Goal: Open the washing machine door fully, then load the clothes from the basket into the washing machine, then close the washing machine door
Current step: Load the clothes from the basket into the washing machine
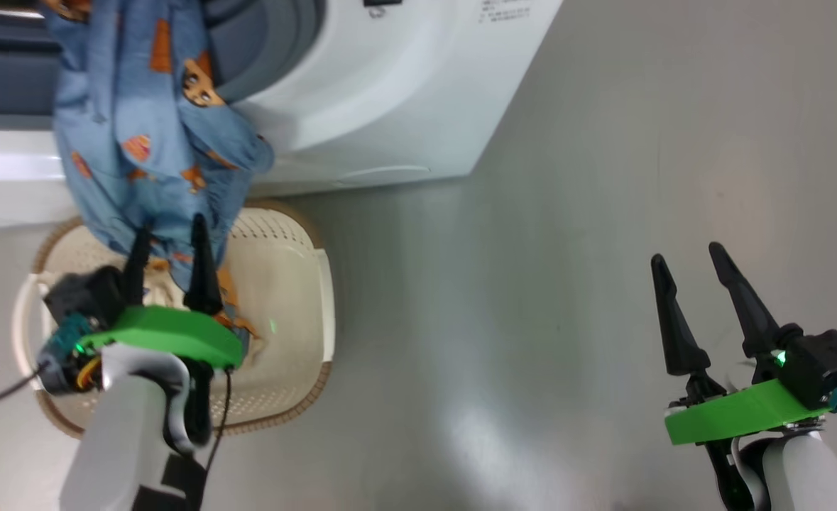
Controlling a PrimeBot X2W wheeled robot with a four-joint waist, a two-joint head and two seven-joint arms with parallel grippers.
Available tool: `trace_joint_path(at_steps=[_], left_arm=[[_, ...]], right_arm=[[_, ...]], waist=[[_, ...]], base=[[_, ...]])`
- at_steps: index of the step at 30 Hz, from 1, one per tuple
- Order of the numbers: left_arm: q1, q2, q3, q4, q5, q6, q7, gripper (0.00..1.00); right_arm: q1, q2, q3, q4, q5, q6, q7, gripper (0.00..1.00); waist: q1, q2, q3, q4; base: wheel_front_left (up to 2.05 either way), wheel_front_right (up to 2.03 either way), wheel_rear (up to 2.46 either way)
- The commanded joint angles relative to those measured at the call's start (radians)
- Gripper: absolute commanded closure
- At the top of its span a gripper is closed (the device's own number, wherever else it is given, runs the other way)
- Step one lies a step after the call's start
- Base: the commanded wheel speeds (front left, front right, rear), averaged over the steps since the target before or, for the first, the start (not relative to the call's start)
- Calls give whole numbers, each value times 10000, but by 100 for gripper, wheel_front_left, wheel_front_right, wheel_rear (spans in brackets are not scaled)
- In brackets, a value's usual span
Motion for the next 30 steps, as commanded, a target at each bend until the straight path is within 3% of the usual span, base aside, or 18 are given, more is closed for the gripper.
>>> trace_joint_path(at_steps=[1, 11, 26, 28, 29, 30], left_arm=[[-101, 216, 368, -79, 135, -56, -65, 0], [-1005, 216, 1010, 803, 418, -347, -65, 0], [-2142, 216, 1969, 589, 804, -212, -65, 0], [-2195, 216, 2075, 514, 858, -147, -65, 51], [-2213, 216, 2130, 480, 884, -99, -65, 71], [-2218, 216, 2168, 461, 902, -74, -65, 100]], right_arm=[[-3, -54, 248, -267, -51, 16, -49, 0], [-280, -43, 296, -410, -69, 16, -49, 0], [-444, -109, 325, -615, -31, 16, -49, 0], [-409, -116, 264, -662, -21, 16, -49, 0], [-389, -114, 236, -677, -16, 16, -49, 0], [-369, -110, 214, -690, -9, 16, -49, 0]], waist=[[0, -1, 461, -277], [0, -1, 1076, -458], [0, -1, 1609, -712], [0, -1, 1633, -749], [0, -1, 1640, -763], [0, -1, 1643, -776]], base=[[0, 0, 0], [0, 0, 0], [0, 0, 0], [0, 0, 0], [0, 0, 0], [0, 0, 0]])
